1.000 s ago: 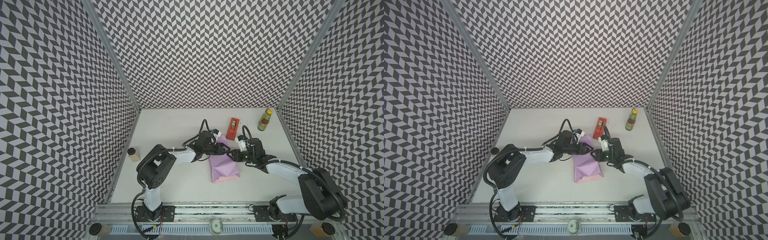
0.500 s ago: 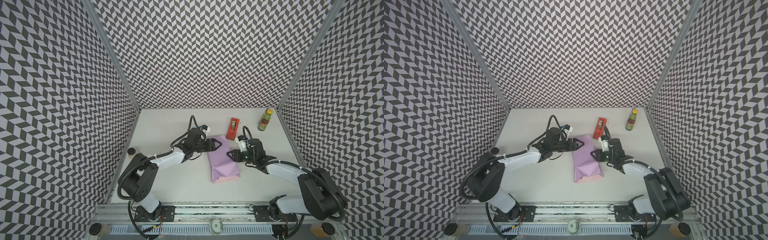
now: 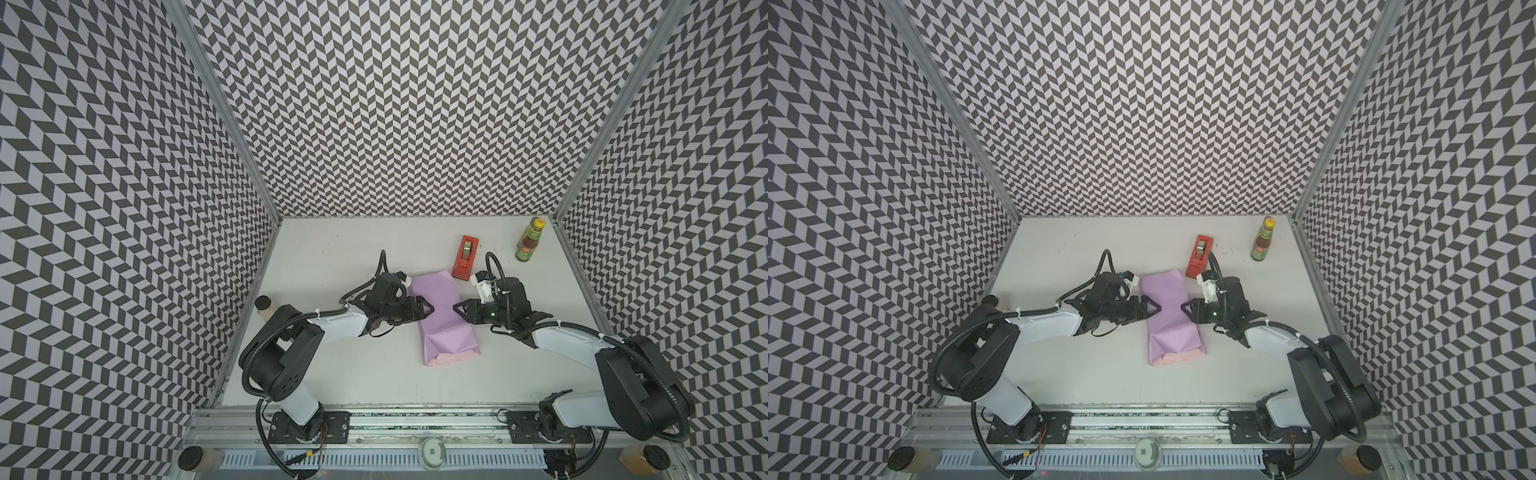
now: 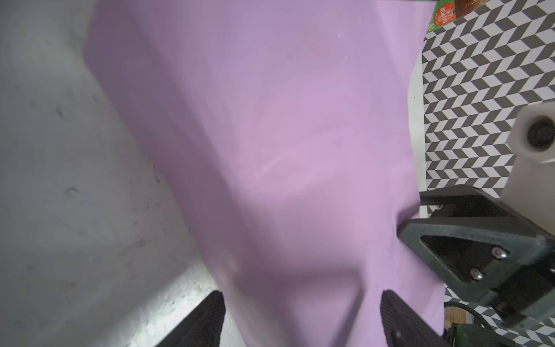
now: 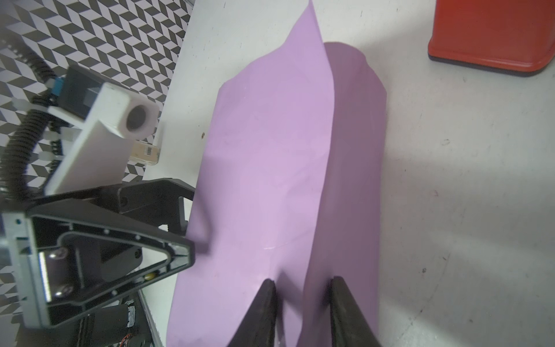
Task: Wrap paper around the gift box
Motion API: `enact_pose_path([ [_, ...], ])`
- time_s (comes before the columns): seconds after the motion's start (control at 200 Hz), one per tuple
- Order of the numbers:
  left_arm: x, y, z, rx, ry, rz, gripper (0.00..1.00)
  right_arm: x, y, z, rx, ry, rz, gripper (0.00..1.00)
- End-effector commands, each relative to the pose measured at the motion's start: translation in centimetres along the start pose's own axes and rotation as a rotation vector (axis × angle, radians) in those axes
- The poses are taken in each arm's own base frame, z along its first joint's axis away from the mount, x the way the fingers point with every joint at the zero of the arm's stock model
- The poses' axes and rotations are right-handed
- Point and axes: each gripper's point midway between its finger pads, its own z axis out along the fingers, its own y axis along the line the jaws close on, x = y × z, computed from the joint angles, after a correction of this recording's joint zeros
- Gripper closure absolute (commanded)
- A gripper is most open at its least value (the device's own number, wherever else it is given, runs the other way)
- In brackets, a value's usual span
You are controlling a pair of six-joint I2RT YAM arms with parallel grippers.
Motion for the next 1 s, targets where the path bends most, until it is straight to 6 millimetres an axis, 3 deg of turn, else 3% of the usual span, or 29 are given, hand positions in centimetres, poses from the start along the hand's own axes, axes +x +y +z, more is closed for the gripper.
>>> enact_pose_path([
  [0.0, -1.0, -0.8, 0.5, 0.014, -0.022, 0.035, 0.17, 4.7, -3.9, 0.3, 0.142, 0.133, 0.076, 0.7],
  [0.501, 0.4, 3.4, 2.6, -0.112, 0.048, 0.088, 0.22, 5.2, -1.8, 0.5, 0.056, 0.121, 0.126, 0.71],
  [0.996, -1.4, 7.5, 0.1, -0.206, 0.114, 0.091, 0.24, 4.1, 2.6, 2.2, -0.064, 0.078, 0.163, 0.7],
])
